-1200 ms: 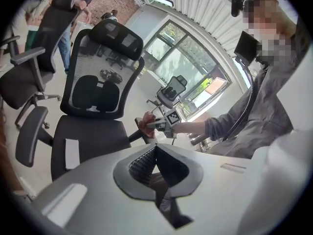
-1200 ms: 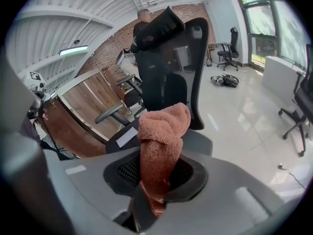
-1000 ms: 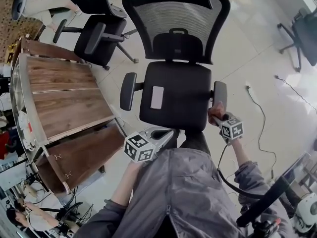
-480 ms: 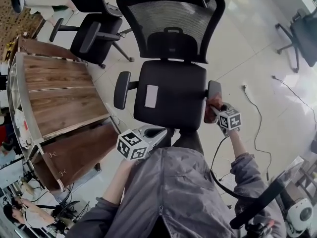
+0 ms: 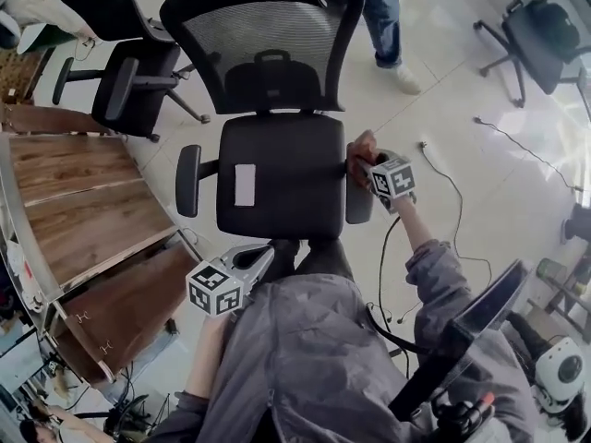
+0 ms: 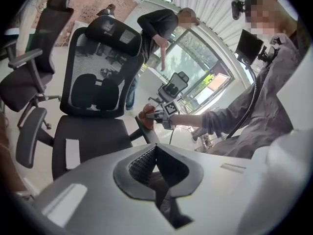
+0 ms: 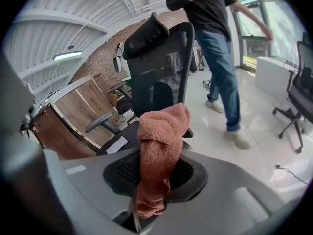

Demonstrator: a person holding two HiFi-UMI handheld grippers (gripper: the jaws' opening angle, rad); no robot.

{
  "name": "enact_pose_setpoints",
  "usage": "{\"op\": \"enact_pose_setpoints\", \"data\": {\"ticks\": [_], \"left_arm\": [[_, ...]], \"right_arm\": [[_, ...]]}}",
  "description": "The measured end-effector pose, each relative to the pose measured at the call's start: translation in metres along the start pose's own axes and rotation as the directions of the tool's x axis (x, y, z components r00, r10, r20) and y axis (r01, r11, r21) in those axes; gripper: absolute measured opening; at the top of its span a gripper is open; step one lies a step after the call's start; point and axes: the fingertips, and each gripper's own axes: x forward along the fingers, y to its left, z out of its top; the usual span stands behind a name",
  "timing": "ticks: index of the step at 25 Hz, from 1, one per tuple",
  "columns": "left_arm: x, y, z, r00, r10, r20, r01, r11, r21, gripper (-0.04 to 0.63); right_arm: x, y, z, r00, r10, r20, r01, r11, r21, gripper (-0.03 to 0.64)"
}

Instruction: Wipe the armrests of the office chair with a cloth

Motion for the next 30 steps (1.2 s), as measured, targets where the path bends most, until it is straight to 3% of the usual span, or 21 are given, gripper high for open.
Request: {"op": "enact_pose_setpoints", "data": {"ticks": [5, 9, 13, 20, 26, 30], "left_arm": [[0.007, 0.006, 0.005, 1.000, 0.002, -0.003, -0.002, 1.000, 0.015, 0.009], [0.014, 0.002, 0.008, 1.000, -0.013, -0.012, 0.013, 1.000, 0.019, 0.009], [0.020, 0.000, 0.004, 0.999, -0.030, -0.044, 0.031, 0.999, 0.015, 0.009], [0.031, 0.008, -0.002, 0.994, -0.035, -0.103, 0.034, 0.999, -0.019, 0.009], [0.058, 0.024, -0.004, 0.990, -0.071, -0.125, 0.066, 0.997, -0.047, 0.009], [0.071, 0.026, -0.004, 0.987, -0.038, -0.154, 0.036, 0.999, -0.012, 0.009]], "right_arm": [[-0.024, 0.049, -0.037, 0.996, 0.091, 0.012, -0.091, 0.996, 0.019, 0.098], [-0.047, 0.064, -0.074, 0.995, 0.104, 0.005, -0.104, 0.991, 0.083, 0.098], [-0.058, 0.029, -0.092, 0.999, 0.021, 0.039, -0.028, 0.980, 0.197, 0.098], [-0.031, -0.067, -0.080, 0.989, -0.087, 0.120, 0.032, 0.915, 0.402, 0.098], [0.046, -0.102, -0.112, 0.998, -0.013, 0.054, -0.014, 0.882, 0.470, 0.097], [0.101, -0.099, -0.153, 0.999, 0.024, -0.047, 0.003, 0.863, 0.506, 0.097]]}}
